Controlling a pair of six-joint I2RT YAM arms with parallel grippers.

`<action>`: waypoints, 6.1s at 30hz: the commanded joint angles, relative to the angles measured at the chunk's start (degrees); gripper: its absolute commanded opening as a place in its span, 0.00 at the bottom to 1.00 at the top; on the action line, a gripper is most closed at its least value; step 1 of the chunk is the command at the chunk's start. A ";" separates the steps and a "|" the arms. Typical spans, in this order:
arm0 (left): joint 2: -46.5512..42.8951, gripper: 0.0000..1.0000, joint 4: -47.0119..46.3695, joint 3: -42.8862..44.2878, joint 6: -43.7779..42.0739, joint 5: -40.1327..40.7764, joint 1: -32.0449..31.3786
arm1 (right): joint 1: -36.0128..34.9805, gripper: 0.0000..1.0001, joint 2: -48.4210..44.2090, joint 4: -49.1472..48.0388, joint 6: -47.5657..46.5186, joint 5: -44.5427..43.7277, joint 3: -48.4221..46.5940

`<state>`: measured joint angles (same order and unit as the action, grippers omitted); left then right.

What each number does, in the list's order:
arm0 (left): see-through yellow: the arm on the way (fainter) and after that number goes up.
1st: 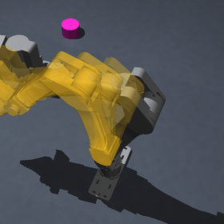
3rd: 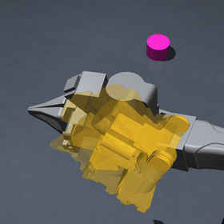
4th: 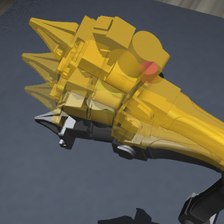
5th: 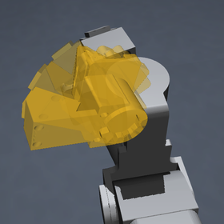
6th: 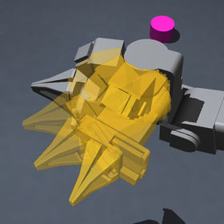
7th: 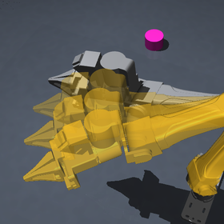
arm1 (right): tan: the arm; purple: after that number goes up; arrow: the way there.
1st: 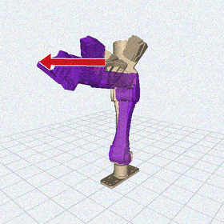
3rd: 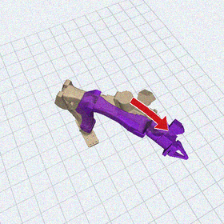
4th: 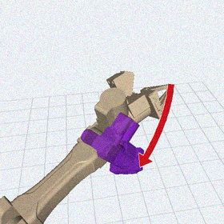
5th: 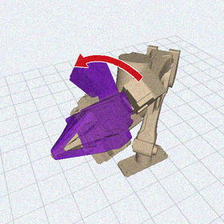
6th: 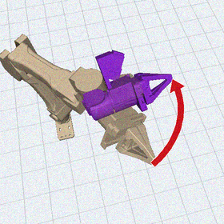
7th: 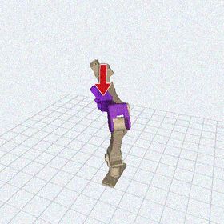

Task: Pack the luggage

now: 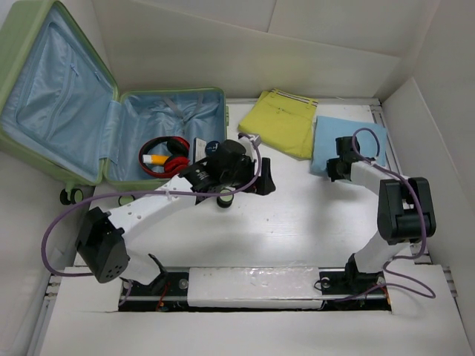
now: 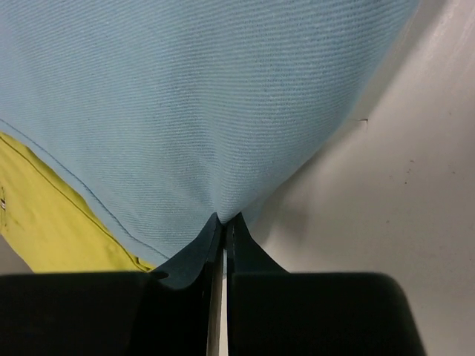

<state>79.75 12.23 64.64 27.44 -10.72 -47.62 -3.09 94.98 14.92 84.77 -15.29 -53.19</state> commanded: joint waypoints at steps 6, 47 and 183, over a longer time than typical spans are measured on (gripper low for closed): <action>2.78 0.85 -0.80 4.26 0.07 -0.27 -0.02 | -4.28 0.00 -6.55 -2.17 -2.07 2.19 6.33; 36.70 0.94 -12.66 14.37 39.34 5.09 -6.61 | -16.07 0.73 -56.04 31.23 -47.50 5.70 -0.07; 47.94 0.85 13.08 63.31 27.82 20.83 10.53 | -23.45 0.52 -57.19 37.02 -62.62 0.87 -13.34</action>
<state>120.84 18.28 122.91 46.52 5.28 -38.33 -26.35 38.92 52.07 22.24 -13.32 -64.12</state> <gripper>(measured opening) 0.859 0.538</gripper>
